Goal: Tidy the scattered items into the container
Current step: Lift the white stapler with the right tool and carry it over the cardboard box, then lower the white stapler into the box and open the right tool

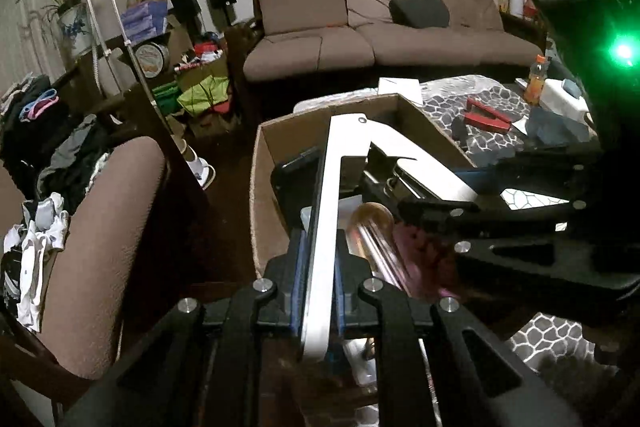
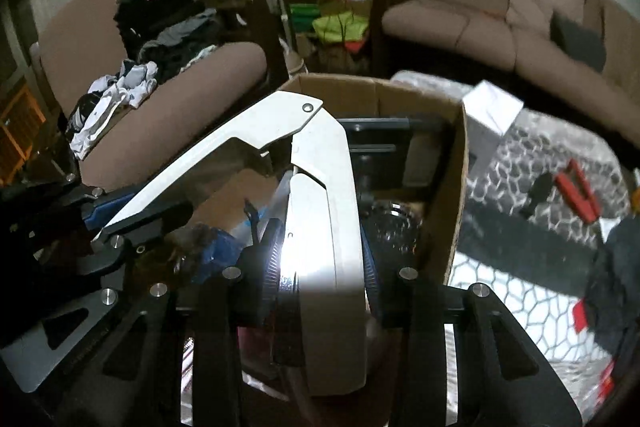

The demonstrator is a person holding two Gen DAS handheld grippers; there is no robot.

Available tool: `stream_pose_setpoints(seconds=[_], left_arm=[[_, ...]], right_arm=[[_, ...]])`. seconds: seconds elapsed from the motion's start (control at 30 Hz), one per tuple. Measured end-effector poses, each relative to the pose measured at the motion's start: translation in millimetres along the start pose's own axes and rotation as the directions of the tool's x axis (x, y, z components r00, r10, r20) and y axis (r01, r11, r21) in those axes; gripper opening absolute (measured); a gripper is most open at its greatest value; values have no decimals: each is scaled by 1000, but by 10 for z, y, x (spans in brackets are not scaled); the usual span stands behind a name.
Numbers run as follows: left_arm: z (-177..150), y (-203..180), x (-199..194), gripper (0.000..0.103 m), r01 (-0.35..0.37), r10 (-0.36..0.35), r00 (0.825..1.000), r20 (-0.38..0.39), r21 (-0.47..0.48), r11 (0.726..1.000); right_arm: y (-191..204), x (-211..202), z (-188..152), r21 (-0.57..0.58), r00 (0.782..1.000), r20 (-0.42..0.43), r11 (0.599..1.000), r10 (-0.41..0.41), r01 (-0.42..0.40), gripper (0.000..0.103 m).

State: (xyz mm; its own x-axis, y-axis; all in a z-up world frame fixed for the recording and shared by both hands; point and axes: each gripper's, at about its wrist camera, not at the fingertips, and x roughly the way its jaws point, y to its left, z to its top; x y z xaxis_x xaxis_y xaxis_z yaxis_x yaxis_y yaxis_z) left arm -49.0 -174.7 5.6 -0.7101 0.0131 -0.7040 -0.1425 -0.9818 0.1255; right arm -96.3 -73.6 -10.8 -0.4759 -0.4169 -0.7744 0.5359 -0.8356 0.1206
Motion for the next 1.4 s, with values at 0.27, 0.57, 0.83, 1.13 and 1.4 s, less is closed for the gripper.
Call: stream_pose_setpoints(seconds=[0.27, 0.57, 0.83, 1.13, 1.4], left_arm=[[87, 14, 252, 18, 22, -22, 995, -93, 3, 1000], [359, 230, 150, 48, -17, 13, 999, -29, -143, 990], [352, 569, -300, 66, 5, 24, 994, 105, -268, 964], [332, 496, -358, 66, 16, 13, 993, 118, -245, 970], [311, -71, -597, 80, 181, -143, 966, 216, -166, 969]], right_arm=[[-241, 208, 8, 20, 987, -161, 1000, 26, -23, 37], [-433, 616, 339, 68, 977, -193, 992, -90, 105, 38], [-429, 611, 410, -6, 967, -242, 996, -85, 86, 36], [-875, -693, 256, 45, 991, 115, 997, -63, 59, 82], [-1633, -1323, -580, 129, 955, 153, 963, -255, 237, 85]])
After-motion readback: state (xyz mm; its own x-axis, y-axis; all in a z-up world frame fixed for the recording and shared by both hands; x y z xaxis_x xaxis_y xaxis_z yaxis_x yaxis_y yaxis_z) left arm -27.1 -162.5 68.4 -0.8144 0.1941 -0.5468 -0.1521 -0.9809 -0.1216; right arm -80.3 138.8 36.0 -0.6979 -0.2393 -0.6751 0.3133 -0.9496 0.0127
